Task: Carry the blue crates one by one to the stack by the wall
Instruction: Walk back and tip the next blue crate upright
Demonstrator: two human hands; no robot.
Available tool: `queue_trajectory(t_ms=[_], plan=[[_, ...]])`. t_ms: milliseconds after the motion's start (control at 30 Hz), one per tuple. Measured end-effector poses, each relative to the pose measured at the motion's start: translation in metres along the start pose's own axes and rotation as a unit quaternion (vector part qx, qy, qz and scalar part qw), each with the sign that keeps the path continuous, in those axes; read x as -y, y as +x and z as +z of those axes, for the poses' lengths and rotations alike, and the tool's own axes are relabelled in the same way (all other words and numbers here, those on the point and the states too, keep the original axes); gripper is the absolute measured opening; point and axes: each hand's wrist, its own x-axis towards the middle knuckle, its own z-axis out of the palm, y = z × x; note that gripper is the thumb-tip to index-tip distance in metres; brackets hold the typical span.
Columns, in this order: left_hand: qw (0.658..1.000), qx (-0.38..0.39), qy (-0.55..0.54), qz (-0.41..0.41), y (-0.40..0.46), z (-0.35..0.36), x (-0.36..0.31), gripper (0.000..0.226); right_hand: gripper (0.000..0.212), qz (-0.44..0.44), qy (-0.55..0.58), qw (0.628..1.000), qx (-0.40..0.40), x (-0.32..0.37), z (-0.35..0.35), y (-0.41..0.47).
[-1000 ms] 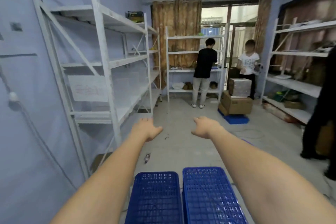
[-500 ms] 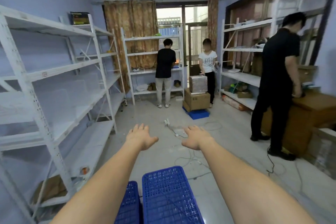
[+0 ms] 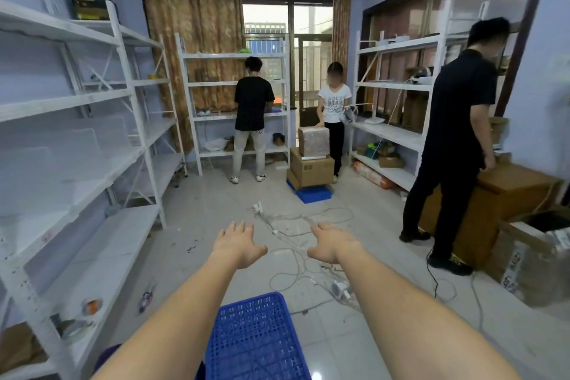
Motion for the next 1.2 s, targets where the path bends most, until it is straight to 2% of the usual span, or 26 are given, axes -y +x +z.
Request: queue_trajectory(t_ms=[200,300,467,633,867,1000,1200], plan=[[0.999,0.007,-0.041,-0.03,0.09,0.007,0.019,0.076,0.068,-0.004,0.016,1.0,0.002,-0.007,0.001,0.089],[0.996,0.019,-0.072,-0.041,0.138,0.036,0.018,0.076,0.066,-0.005,0.012,1.0,0.016,-0.016,0.022,0.13],[0.99,0.118,-0.059,-0.049,0.183,0.12,0.01,0.079,0.066,0.002,0.007,0.995,0.098,-0.046,0.09,0.178],[0.976,0.185,-0.075,-0.085,0.225,0.196,0.011,0.08,0.062,-0.018,0.021,0.99,0.137,-0.067,0.154,0.236],[0.935,0.304,-0.11,-0.145,0.221,0.364,-0.005,0.082,0.068,-0.032,0.076,0.955,0.285,-0.079,0.329,0.271],[0.897,0.395,-0.12,-0.161,0.189,0.457,-0.009,0.082,0.072,-0.018,0.096,0.925,0.367,-0.089,0.433,0.27],[0.858,0.44,-0.14,-0.225,0.184,0.59,0.017,0.085,0.07,0.068,0.176,0.895,0.405,-0.106,0.562,0.29]])
